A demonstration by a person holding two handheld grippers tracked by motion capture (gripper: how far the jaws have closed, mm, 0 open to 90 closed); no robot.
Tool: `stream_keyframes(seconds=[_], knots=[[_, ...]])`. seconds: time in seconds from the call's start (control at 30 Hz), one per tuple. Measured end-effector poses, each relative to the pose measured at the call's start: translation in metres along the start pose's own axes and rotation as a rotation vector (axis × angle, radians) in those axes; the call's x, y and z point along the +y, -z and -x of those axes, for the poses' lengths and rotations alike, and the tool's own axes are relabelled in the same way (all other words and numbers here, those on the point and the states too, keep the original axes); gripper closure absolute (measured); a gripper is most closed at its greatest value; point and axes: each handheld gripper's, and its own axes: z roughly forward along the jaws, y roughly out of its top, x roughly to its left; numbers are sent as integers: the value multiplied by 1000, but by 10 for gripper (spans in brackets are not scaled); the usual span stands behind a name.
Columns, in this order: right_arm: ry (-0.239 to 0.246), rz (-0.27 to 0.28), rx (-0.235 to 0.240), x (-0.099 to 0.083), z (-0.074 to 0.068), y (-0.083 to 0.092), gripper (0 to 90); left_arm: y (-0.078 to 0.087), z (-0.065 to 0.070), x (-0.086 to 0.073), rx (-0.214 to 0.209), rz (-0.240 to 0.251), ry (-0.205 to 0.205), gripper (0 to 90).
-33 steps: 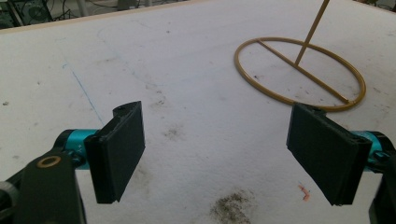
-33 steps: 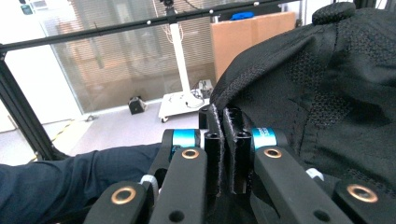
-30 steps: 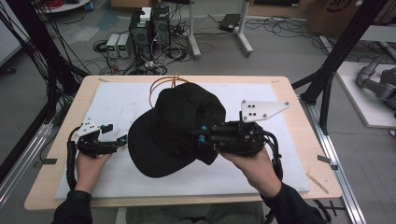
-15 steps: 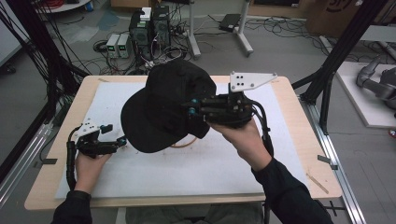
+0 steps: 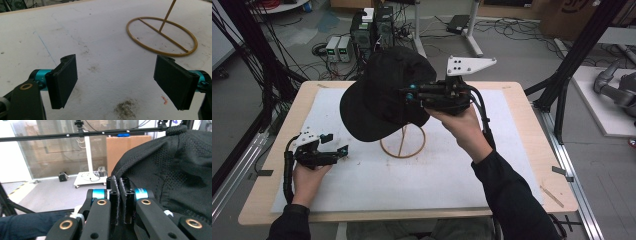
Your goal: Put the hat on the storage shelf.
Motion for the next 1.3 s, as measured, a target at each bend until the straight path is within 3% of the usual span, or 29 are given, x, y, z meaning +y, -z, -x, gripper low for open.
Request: stream_keyframes(seconds=[0.27,0.37,0.7,1.0,1.17,1.23,1.3], knots=[[-18,-16,-40,-6,23,-6,886,0,0,-1,-4,-4,1,191],[-48,-12,-41,-9,32,-8,885,0,0,-1,-4,-7,-1,192],[-84,-26,-56,-27,47,-14,873,0,0,-1,-3,-15,-4,191],[-78,-58,-66,-31,45,-17,844,0,1,-1,-2,-17,-8,191],[-54,-93,-122,-30,42,-16,744,0,1,-1,-3,-16,-8,191],[-43,-118,-127,-32,41,-16,743,-1,1,-1,-2,-17,-8,191],[-39,-94,-139,-32,40,-14,689,-1,1,-1,-1,-16,-9,191]])
